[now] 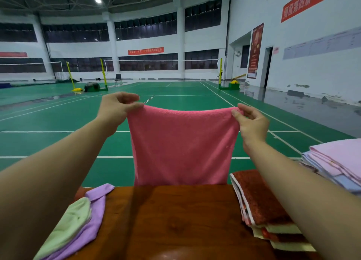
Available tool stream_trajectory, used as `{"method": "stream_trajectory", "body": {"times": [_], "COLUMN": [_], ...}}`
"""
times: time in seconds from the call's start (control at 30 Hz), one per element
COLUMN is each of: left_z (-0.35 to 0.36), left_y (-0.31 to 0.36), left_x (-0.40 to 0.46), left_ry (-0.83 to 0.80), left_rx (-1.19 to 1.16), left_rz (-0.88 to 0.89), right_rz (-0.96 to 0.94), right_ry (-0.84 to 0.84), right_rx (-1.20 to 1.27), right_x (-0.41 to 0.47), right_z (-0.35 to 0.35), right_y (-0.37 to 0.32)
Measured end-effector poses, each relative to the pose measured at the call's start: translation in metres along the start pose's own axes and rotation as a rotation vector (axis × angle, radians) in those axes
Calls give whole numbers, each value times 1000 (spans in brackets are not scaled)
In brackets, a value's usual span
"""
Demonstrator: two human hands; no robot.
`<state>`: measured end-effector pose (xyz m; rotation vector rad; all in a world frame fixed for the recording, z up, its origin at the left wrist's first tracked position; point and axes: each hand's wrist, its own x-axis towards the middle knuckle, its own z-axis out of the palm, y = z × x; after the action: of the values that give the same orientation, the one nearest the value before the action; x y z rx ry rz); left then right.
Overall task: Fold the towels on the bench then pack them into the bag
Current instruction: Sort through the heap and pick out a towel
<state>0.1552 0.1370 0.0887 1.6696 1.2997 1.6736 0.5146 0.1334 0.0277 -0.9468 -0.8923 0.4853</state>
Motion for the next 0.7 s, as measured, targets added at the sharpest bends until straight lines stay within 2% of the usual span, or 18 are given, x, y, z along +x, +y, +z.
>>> {"method": "stream_trajectory", "body": {"times": [0.13,0.27,0.33,0.43,0.6,0.7], "left_z": [-23,-36,-43,-55,-67,-76], "left_y": [-1,8,12,16,6,-17], "left_x": [-30,-61,-73,-89,-130,-163], "left_ry": [-79,47,140,161,30,-103], "left_rx": [436,665,702,708,700,533], "left_rz": [78,299,373,343,173,74], "right_rz": [-73,-171,-226,-236,-293,-300], "right_ry": [-71,-176,-162,-123,-216,-295], "right_rx": [-183,-248,-233,-206,-344,-439], "right_x": [-27,-60,-74,-94,-136,-158], "right_z": [-16,-22,-24,-30,-56,-79], "right_y": [-8,-25,-35,-48,-40,-29]}}
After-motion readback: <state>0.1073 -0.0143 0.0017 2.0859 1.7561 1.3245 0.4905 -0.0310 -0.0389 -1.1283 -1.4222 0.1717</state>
